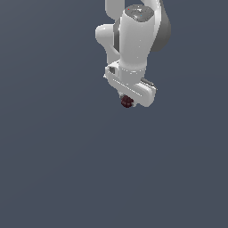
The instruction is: Pick up the object and move it to a goal position.
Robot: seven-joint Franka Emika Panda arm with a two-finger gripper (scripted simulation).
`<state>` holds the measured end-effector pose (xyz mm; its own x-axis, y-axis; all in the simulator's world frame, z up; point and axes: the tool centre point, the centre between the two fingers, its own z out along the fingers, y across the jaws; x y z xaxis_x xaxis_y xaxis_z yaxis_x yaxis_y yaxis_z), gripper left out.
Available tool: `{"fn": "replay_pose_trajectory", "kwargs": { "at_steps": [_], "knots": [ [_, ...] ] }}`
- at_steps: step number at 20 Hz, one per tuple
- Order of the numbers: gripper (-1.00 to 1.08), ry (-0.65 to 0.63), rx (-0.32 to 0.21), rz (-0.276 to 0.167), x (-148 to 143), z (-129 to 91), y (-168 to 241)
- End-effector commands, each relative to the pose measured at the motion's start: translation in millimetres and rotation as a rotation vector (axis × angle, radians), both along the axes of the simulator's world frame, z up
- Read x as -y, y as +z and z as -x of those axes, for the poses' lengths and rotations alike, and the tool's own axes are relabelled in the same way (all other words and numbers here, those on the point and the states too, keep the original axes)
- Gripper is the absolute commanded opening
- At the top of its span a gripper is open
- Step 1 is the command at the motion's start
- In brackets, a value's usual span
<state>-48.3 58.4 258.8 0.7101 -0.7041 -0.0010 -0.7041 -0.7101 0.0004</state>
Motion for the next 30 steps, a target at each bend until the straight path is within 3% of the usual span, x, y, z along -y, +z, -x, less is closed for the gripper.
{"fn": "replay_pose_trajectory", "kwargs": {
  "at_steps": [1,18,30],
  "knots": [
    [-1.0,0.0,0.001,0.002,-13,12,27],
    [-1.0,0.0,0.002,0.003,-99,84,194],
    [-1.0,0.001,0.001,0.001,-126,101,242]
  ]
}}
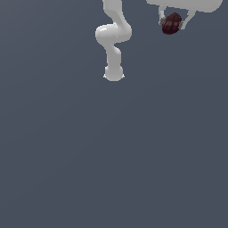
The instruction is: Pick up the object and move it to a goal position.
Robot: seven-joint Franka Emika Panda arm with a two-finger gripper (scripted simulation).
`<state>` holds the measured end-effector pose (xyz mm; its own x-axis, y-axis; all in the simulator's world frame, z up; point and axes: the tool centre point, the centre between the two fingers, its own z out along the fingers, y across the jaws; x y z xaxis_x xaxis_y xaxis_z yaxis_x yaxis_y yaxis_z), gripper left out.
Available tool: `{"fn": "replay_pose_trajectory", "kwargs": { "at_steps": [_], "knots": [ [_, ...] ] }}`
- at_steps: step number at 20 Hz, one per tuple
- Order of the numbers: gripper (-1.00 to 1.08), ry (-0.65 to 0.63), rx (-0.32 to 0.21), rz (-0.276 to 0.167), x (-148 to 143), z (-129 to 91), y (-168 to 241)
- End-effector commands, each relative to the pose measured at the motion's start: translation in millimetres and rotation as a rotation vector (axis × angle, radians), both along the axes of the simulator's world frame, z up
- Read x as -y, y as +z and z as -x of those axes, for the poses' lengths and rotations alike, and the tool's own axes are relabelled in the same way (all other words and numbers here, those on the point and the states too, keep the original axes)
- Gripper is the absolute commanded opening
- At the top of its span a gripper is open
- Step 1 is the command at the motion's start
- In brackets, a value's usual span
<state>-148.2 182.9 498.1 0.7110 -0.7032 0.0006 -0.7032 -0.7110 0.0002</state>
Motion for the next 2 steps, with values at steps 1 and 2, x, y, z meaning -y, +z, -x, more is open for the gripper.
{"fn": "replay_pose_trajectory", "kwargs": {
  "at_steps": [1,2],
  "knots": [
    [-1.0,-0.001,0.0,0.0,-1.9,1.2,3.8],
    [-1.0,-0.001,0.0,0.0,-2.0,1.2,4.0]
  ]
}}
